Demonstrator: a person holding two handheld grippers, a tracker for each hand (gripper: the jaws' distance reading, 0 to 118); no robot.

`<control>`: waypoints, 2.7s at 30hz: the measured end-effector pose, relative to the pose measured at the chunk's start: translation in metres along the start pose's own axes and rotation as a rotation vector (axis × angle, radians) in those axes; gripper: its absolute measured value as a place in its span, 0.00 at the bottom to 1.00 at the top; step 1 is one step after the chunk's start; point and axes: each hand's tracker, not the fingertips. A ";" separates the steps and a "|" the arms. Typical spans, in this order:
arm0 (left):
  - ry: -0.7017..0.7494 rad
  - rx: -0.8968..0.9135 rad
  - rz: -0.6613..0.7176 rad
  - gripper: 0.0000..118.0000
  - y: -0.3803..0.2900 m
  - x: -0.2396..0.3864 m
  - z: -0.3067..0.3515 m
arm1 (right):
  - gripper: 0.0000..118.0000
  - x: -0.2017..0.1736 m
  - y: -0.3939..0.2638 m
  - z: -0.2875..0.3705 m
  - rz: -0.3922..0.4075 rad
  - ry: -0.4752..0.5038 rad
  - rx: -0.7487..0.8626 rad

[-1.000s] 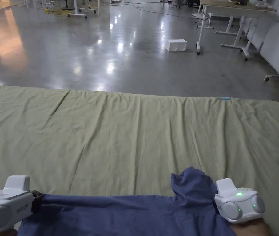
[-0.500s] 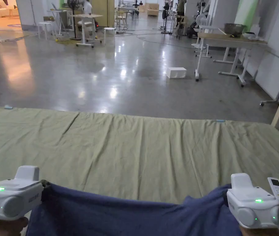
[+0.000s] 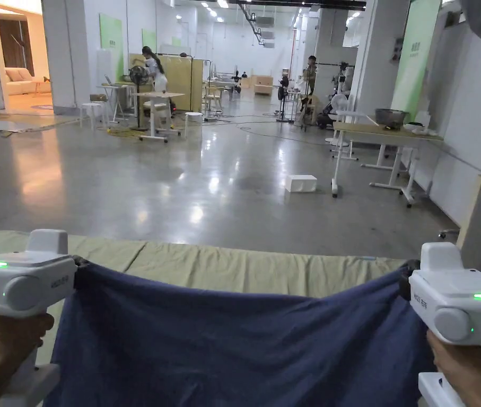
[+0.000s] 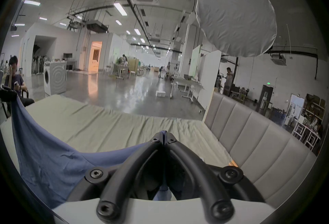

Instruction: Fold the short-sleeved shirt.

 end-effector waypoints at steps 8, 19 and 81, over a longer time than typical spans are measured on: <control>0.024 0.072 -0.032 0.04 0.070 -0.002 0.006 | 0.01 0.012 0.068 -0.014 -0.003 -0.012 0.070; 0.054 0.117 -0.025 0.04 0.166 -0.005 -0.044 | 0.01 0.018 0.145 -0.085 -0.012 -0.043 0.105; -0.047 -0.283 0.034 0.04 -0.230 -0.046 0.148 | 0.01 -0.020 -0.204 0.206 0.116 0.145 -0.318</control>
